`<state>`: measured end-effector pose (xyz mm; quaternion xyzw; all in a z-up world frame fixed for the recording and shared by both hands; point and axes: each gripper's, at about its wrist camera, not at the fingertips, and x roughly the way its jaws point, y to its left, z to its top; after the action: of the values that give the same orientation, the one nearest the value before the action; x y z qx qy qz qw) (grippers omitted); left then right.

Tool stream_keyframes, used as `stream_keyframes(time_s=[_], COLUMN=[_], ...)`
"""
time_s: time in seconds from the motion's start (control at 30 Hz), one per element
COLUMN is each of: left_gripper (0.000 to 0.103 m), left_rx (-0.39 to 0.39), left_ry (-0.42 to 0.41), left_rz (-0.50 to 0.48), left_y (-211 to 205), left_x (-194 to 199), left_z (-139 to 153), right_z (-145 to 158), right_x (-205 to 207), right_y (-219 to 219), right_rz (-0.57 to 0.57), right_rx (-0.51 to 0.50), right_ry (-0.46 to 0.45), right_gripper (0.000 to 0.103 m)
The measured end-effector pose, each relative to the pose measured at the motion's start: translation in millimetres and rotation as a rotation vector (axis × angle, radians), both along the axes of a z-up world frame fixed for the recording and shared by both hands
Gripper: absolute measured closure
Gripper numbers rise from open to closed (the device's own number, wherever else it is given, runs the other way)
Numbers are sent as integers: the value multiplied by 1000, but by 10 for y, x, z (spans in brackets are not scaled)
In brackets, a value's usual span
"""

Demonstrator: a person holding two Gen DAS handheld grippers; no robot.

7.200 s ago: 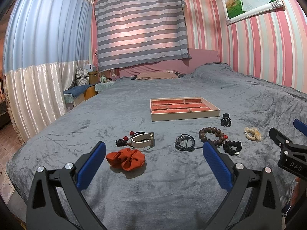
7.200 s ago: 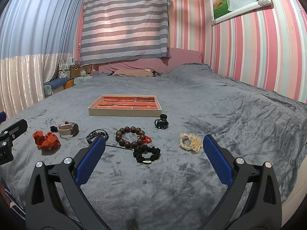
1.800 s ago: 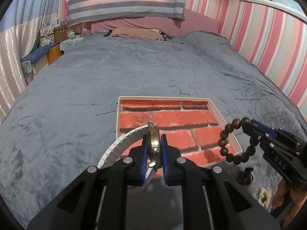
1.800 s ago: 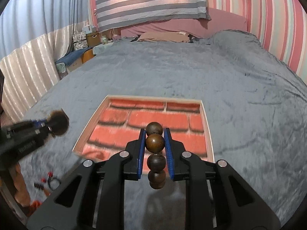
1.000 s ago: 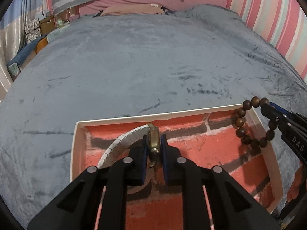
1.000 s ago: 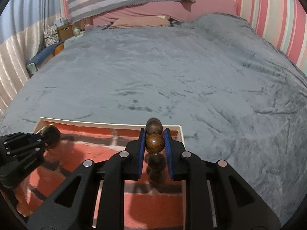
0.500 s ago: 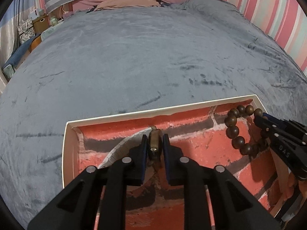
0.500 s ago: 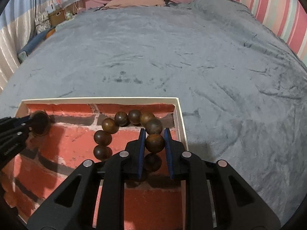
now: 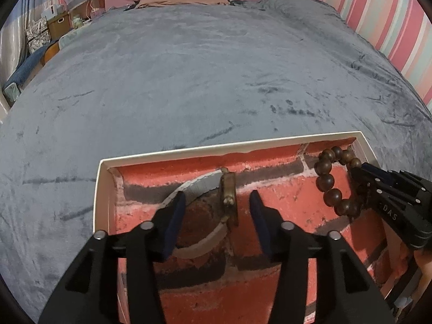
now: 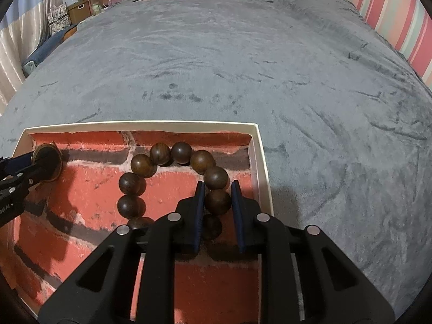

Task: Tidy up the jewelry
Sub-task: 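Open the left tool on the watch while the right tool releases the bracelet in the tray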

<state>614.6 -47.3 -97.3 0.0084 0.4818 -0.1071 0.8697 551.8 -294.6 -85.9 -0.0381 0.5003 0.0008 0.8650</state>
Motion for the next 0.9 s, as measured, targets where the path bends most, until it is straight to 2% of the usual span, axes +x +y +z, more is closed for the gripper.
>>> stream_keyframes(time_s=[0.1,0.23,0.3,0.33,0.37,0.4,0.5,0.53,0.67,0.9], left_gripper=[45,42,36,33,26,21,17,16,12,10], left_rx=[13,-7,-11,-6,2,9,7,2,-9,-62], left_ry=[-12,-25,-50,-66,-92,-114,-151,-154,-216,-367], left_rz=[0,7,9,10,13,16,1,-5,-18,-29], left_y=[-6,22,23,22,22,24,43,56,137,357], left_x=[-43,-116,-200,-247,-319,-389,-625,-703,-1130,-2052], left_z=[40,150,275,344,440,526,741,795,1095,1600], right_z=[64,228,371,431,492,578,777,830,1083,1400], right_x=[-31,-139,-247,-300,-365,-460,-714,-790,-1211,-1986], right_y=[-23,-58,-85,-96,-112,-123,-143,-140,-149,-186], right_rz=[1,14,16,14,11,10,8,4,2,-13], right_rx=[13,43,53,54,51,47,55,56,50,97], right_ry=[-8,-43,-80,-98,-118,-144,-192,-207,-283,-342], right_gripper=[74,64,53,44,38,37,24,17,5,4])
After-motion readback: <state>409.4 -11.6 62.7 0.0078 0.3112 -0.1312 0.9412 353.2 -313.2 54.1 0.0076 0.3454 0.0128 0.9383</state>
